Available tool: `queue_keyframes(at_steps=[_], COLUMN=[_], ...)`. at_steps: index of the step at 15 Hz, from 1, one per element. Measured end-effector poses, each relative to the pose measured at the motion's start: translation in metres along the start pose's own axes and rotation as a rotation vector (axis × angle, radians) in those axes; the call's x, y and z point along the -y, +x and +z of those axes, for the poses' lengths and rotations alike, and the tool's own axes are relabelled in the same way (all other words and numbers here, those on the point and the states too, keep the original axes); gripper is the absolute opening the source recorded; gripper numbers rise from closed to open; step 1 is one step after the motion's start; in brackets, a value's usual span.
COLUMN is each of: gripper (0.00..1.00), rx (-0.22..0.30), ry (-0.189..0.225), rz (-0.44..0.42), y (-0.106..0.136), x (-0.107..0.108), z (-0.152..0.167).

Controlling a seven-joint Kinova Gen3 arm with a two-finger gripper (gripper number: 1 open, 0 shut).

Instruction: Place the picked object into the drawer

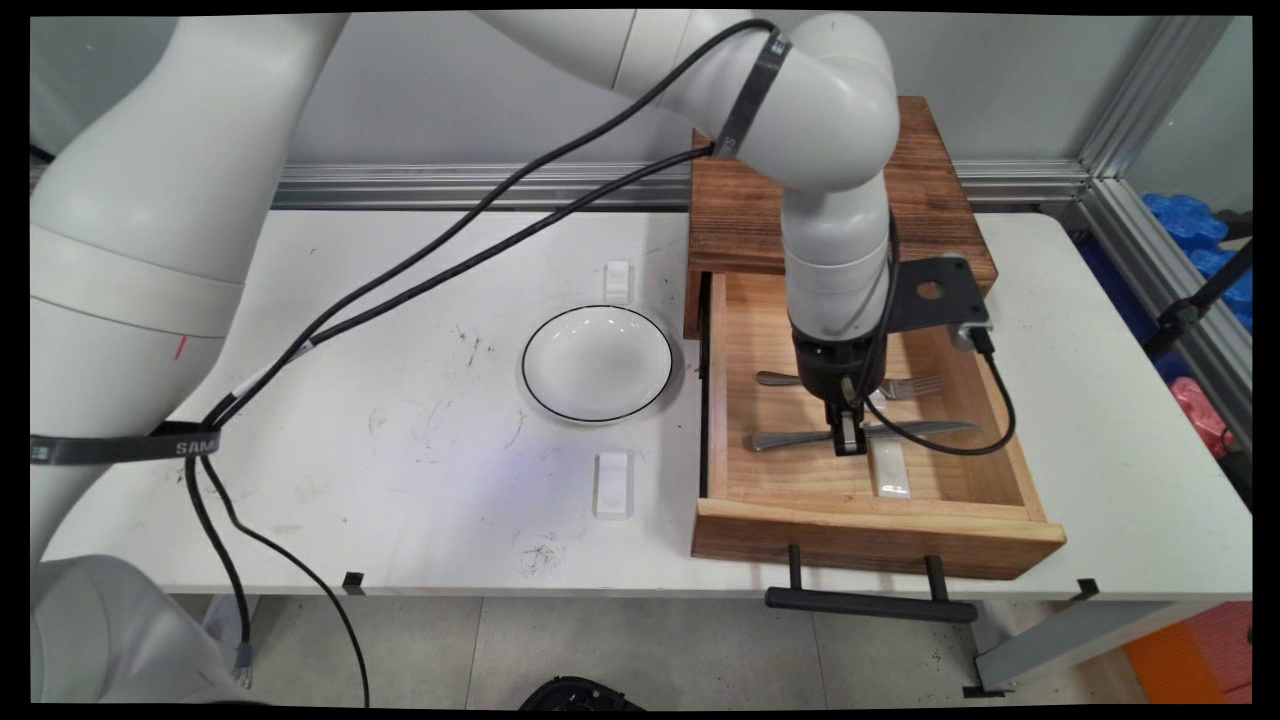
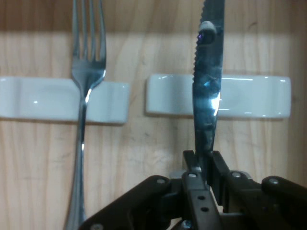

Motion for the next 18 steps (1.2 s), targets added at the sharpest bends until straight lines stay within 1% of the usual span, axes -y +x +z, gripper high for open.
queue_keyframes(at_steps=[4,11,12,18], gripper=[0.0,0.0,1.0,1.0], rx=[0.009,0.007,0.004,-0.026], ry=[-0.007,-0.012,-0.014,-0.013], rz=[0.007,0.02,0.022,0.03], y=[-0.002,-0.003,-0.002,0.001], x=[-0.002,-0.004,-0.004,-0.002], z=[0.006,0.014,0.015,0.015])
